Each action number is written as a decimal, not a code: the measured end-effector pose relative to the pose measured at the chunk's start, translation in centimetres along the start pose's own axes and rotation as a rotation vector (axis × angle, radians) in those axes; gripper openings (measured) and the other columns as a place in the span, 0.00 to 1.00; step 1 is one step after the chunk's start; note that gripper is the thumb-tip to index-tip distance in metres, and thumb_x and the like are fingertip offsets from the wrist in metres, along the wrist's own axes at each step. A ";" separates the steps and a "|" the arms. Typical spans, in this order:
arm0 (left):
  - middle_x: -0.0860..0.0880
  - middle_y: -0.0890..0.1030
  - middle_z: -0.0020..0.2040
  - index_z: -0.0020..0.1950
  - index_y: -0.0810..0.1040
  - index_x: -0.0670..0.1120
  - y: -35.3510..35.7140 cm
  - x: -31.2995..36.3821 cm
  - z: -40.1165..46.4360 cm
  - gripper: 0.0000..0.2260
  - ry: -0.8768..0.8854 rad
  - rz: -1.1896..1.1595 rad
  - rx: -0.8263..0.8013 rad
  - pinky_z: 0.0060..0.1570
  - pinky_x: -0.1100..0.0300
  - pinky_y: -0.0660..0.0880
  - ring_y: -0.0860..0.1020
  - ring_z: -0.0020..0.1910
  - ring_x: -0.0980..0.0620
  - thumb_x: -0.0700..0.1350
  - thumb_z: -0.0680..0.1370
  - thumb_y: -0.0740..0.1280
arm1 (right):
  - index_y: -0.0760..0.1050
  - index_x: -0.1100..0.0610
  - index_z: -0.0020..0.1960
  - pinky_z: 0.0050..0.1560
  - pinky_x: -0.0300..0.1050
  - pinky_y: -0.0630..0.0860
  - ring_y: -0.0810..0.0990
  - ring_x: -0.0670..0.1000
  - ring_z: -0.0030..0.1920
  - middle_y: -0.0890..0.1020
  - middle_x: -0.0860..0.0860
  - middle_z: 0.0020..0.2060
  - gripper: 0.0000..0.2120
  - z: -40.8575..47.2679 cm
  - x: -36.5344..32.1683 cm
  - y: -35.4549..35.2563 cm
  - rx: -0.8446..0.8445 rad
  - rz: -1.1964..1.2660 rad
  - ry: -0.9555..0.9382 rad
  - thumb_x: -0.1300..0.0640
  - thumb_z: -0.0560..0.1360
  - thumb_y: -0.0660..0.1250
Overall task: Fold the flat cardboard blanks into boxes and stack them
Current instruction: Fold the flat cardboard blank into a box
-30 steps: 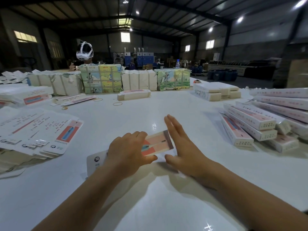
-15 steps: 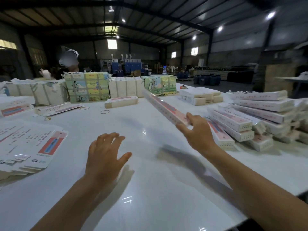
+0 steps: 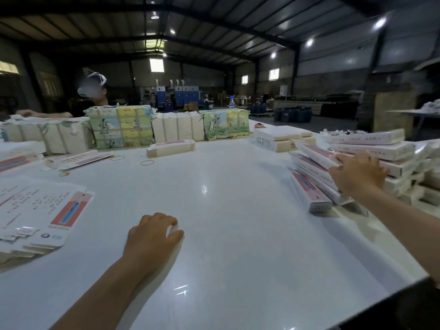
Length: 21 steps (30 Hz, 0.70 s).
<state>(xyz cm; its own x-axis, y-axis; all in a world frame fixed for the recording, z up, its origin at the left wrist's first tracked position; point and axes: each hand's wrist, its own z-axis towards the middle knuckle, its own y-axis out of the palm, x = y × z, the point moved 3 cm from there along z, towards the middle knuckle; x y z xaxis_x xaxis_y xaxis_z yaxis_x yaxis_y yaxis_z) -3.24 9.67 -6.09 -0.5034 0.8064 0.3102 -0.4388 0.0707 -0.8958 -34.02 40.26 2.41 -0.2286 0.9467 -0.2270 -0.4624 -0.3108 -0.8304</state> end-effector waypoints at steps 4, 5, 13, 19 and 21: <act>0.58 0.72 0.64 0.61 0.74 0.56 -0.2 0.1 -0.2 0.13 -0.004 0.001 -0.008 0.60 0.56 0.65 0.67 0.64 0.54 0.56 0.78 0.59 | 0.68 0.56 0.70 0.64 0.60 0.60 0.61 0.61 0.67 0.65 0.61 0.69 0.23 -2.1 -4.2 -2.0 0.130 0.155 -0.198 0.55 0.75 0.64; 0.58 0.72 0.64 0.61 0.73 0.56 -0.2 0.2 -0.2 0.14 -0.004 0.000 -0.012 0.60 0.56 0.65 0.66 0.64 0.54 0.56 0.78 0.59 | 0.69 0.56 0.69 0.65 0.60 0.60 0.61 0.61 0.67 0.66 0.60 0.69 0.23 -3.2 -6.0 -2.6 0.158 0.201 -0.295 0.55 0.75 0.65; 0.57 0.72 0.65 0.63 0.74 0.55 -0.3 0.1 -0.3 0.15 -0.018 -0.020 -0.023 0.60 0.58 0.63 0.66 0.64 0.53 0.55 0.77 0.61 | 0.77 0.48 0.63 0.62 0.45 0.65 0.72 0.51 0.63 0.76 0.47 0.64 0.15 -15.0 -18.4 -0.8 -0.239 0.395 -0.871 0.50 0.78 0.60; 0.54 0.78 0.59 0.58 0.78 0.53 -0.9 -1.4 0.3 0.14 -0.166 -0.292 0.060 0.58 0.58 0.69 0.73 0.59 0.54 0.53 0.74 0.65 | 0.78 0.48 0.58 0.56 0.43 0.67 0.74 0.51 0.56 0.77 0.47 0.58 0.15 -18.3 -18.5 3.0 -0.359 0.314 -0.933 0.51 0.79 0.55; 0.52 0.78 0.60 0.59 0.77 0.51 -2.1 -3.3 1.1 0.15 -0.288 -0.278 0.134 0.58 0.55 0.69 0.74 0.59 0.50 0.53 0.75 0.66 | 0.78 0.48 0.59 0.57 0.42 0.67 0.73 0.50 0.57 0.77 0.46 0.59 0.15 -18.2 -18.4 3.2 -0.359 0.333 -0.927 0.51 0.79 0.56</act>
<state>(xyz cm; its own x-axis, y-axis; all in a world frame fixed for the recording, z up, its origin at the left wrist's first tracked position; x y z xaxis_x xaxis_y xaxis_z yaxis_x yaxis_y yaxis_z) -1.40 6.21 -4.87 -0.5313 0.5690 0.6277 -0.6708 0.1699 -0.7219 -15.67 23.43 -5.35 -0.9348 0.3347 -0.1192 -0.0086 -0.3567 -0.9342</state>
